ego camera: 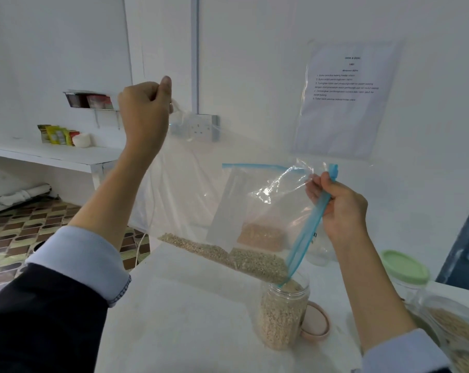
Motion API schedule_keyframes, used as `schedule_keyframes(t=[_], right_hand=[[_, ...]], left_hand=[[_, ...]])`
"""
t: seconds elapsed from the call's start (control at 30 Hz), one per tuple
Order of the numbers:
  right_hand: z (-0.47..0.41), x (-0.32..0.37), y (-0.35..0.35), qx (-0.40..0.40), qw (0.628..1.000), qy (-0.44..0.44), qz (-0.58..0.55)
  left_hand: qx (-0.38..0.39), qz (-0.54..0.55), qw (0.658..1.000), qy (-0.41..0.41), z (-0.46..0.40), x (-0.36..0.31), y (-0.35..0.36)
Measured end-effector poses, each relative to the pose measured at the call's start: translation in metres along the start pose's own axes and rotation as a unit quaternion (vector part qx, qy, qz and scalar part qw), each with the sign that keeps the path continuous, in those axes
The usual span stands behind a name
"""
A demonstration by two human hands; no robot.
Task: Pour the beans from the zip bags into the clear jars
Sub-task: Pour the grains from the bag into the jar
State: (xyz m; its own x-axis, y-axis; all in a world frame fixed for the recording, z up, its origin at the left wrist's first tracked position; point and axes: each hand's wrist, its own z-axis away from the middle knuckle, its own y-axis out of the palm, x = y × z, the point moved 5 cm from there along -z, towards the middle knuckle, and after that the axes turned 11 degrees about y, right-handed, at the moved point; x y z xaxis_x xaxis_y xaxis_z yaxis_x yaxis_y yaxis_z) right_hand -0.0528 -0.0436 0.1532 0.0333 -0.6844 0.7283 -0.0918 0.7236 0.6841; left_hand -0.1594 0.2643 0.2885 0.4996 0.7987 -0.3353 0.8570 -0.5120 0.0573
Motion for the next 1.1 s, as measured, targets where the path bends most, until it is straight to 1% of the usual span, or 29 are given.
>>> schedule_keyframes(t=[0.2, 0.37, 0.53, 0.67, 0.8, 0.97, 1.1], right_hand=[[-0.001, -0.002, -0.001, -0.008, 1.000, 0.001, 0.008], [-0.003, 0.002, -0.003, -0.013, 1.000, -0.004, 0.000], [-0.004, 0.002, -0.004, -0.008, 1.000, -0.002, -0.004], [-0.003, 0.002, -0.005, -0.013, 1.000, -0.003, -0.003], [-0.007, 0.001, -0.009, -0.012, 1.000, -0.003, -0.006], [-0.010, -0.001, -0.016, -0.014, 1.000, 0.002, 0.005], [-0.010, 0.001, -0.015, -0.022, 1.000, -0.003, -0.006]], left_hand=[[-0.018, 0.005, 1.000, -0.012, 0.000, 0.000, -0.006], [-0.003, -0.002, 1.000, -0.008, 0.002, -0.002, 0.000], [-0.007, 0.009, 1.000, -0.005, -0.001, -0.003, 0.001], [0.020, -0.006, 1.000, -0.011, -0.001, -0.005, 0.007], [0.023, -0.022, 0.999, -0.025, 0.003, -0.004, 0.008], [0.073, -0.012, 0.997, -0.035, 0.007, -0.008, 0.008], [0.082, -0.014, 0.996, -0.038, 0.004, -0.011, 0.006]])
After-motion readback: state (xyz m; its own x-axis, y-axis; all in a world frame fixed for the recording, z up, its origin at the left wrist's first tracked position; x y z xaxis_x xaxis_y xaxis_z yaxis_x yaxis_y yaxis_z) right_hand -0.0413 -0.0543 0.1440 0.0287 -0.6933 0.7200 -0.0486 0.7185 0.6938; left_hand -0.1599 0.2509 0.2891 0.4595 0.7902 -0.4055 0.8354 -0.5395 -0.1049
